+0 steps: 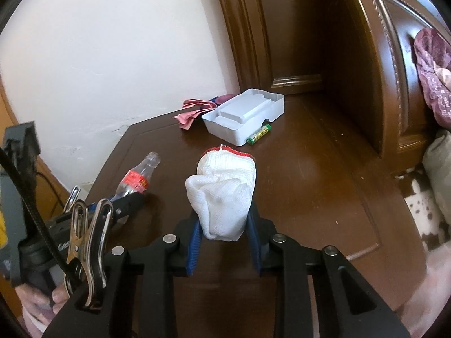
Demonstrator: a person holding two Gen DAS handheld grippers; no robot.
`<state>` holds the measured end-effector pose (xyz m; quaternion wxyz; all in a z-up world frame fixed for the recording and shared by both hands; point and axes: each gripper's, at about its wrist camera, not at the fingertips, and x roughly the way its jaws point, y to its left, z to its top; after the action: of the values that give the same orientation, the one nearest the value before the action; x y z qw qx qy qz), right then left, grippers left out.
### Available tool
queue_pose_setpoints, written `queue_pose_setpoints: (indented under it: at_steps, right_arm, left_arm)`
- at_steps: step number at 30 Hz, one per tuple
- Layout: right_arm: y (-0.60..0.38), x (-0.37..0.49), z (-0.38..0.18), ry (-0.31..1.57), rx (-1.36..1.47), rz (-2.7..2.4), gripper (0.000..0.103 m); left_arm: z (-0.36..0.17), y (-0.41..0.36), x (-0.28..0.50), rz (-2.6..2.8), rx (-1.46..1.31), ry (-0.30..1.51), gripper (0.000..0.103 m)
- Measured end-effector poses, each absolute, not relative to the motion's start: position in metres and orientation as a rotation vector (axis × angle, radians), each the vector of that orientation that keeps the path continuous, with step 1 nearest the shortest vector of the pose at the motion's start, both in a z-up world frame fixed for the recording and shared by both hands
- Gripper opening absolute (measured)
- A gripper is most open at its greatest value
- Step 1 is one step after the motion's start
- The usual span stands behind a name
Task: Collect trash
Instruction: 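Carry the bottle and cloth bundle with both tools down over the bucket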
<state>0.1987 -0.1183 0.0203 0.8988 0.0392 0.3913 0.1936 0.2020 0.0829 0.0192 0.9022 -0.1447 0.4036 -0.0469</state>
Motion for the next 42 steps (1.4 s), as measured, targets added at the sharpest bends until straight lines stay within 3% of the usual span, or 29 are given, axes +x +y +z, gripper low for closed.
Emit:
queue_pose_setpoints:
  at_steps: [17,32,42]
  right_arm:
    - [-0.169,0.104,0.048,0.747,0.138,0.381,0.029]
    - [-0.226,0.024,0.085,0.648,0.166,0.249,0.03]
    - [-0.238,-0.028,0.081,0.648,0.167,0.215,0.03]
  left_arm:
    - [0.053,0.035,0.147,-0.276,-0.226,0.797,0.032]
    - [0.06,0.024,0.085,-0.301,-0.18,0.829,0.032]
    - [0.058,0.011,0.041,-0.374,-0.139,0.863,0.032]
